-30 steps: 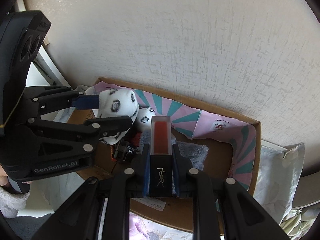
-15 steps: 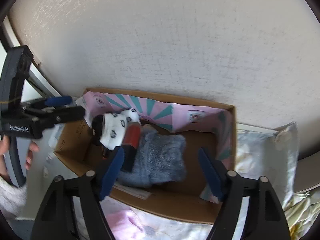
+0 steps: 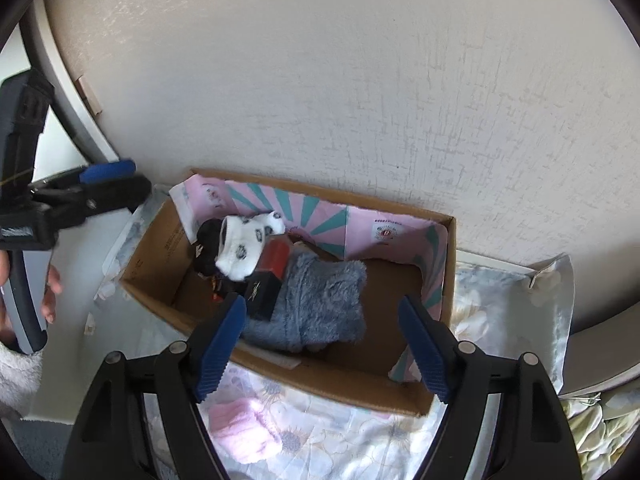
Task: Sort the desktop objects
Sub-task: 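Carry panda sock and lipstick over the box and open both tools, then move both tools back toward the remaining items in front of the box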
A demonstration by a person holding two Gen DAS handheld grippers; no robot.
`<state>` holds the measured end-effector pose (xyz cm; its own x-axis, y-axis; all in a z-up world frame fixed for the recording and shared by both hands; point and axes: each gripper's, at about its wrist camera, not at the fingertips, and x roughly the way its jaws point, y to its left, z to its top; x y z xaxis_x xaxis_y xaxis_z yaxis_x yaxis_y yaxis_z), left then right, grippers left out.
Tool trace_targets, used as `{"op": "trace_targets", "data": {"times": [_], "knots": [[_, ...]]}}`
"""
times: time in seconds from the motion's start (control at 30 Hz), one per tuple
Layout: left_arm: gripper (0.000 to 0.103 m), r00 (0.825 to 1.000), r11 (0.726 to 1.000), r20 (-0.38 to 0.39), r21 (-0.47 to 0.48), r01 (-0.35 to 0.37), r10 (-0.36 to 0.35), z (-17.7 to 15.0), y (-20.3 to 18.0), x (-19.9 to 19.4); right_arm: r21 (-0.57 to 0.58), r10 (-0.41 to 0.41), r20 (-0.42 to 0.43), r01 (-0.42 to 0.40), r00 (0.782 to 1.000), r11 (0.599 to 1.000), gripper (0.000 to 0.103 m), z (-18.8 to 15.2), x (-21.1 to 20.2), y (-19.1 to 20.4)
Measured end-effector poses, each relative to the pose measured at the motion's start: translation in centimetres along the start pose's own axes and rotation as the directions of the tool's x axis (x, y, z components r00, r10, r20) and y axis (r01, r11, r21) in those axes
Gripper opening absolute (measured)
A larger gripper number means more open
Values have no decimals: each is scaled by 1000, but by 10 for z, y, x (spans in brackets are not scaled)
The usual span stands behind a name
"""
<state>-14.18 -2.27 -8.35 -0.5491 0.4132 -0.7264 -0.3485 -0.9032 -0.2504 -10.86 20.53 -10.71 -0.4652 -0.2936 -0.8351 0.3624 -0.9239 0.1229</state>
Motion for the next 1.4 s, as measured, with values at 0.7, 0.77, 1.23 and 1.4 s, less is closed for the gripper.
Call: {"op": "trace_targets", "data": {"times": [0.7, 0.77, 1.23, 1.4], "knots": [[103, 996, 988, 3, 127, -93, 93, -68, -35, -47, 82, 11, 65, -16, 998, 996, 75, -55, -47, 0], [103, 995, 985, 10, 139, -99, 99, -74, -37, -47, 95, 6, 70, -12, 998, 995, 75, -61, -47, -1], [103, 992, 975, -100, 218, -52, 75, -146, -40, -5, 187, -75, 20, 70, 997, 980, 75, -112, -18, -6], [103, 989, 950, -130, 310, -32, 76, -171, -42, 20, 224, -71, -30, 76, 997, 971, 75, -130, 4, -6]]}}
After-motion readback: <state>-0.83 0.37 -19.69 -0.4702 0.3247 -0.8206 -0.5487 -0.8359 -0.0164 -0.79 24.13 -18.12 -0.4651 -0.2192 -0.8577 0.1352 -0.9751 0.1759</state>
